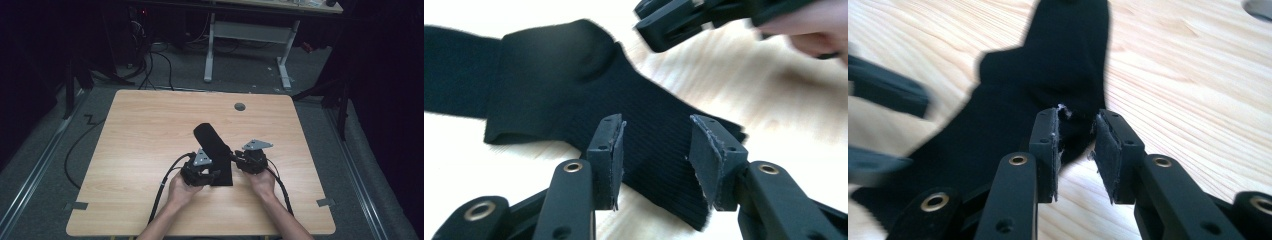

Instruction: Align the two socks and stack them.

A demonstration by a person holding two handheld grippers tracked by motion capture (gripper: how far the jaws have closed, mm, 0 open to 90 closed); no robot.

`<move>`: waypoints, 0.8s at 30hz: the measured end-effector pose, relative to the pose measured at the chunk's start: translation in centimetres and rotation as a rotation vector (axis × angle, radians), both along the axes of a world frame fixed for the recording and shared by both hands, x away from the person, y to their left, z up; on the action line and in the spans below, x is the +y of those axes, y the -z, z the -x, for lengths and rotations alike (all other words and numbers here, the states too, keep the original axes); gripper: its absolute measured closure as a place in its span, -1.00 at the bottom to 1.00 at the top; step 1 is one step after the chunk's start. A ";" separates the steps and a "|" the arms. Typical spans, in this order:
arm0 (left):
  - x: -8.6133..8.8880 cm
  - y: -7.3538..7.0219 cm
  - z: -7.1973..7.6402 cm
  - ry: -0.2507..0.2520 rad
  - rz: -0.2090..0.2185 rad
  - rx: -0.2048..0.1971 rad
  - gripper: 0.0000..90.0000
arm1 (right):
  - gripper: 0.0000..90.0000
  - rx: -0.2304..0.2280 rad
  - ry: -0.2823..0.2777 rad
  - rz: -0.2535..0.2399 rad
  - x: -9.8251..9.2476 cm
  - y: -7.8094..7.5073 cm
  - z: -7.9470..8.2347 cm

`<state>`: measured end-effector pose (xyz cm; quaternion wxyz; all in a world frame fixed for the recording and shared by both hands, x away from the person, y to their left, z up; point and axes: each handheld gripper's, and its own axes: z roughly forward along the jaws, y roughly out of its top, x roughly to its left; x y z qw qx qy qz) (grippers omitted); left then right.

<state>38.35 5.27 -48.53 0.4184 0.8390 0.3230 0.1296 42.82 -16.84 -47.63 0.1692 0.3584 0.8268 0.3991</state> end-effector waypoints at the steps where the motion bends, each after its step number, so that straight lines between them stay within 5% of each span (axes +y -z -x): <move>1: -0.2 0.3 0.0 0.010 -0.012 0.008 0.23 | 0.57 0.002 -0.014 -0.007 0.3 -0.1 0.2; 3: -0.8 0.9 0.0 0.041 -0.041 0.032 0.22 | 0.55 0.006 -0.041 -0.005 1.0 0.0 0.5; 9: -0.7 0.9 0.4 0.057 -0.013 0.040 0.19 | 0.51 0.046 -0.079 0.039 2.4 1.3 0.8; 11: 0.0 0.5 0.2 0.011 0.003 0.026 0.16 | 0.50 0.050 -0.088 0.057 2.5 1.8 0.9; 15: 1.9 -0.2 -1.5 -0.158 0.020 -0.002 0.08 | 0.49 0.048 -0.090 0.053 2.4 2.3 1.2; 24: 2.9 -0.2 -5.7 -0.270 0.061 0.107 0.00 | 0.49 0.035 -0.098 0.059 2.5 2.5 1.3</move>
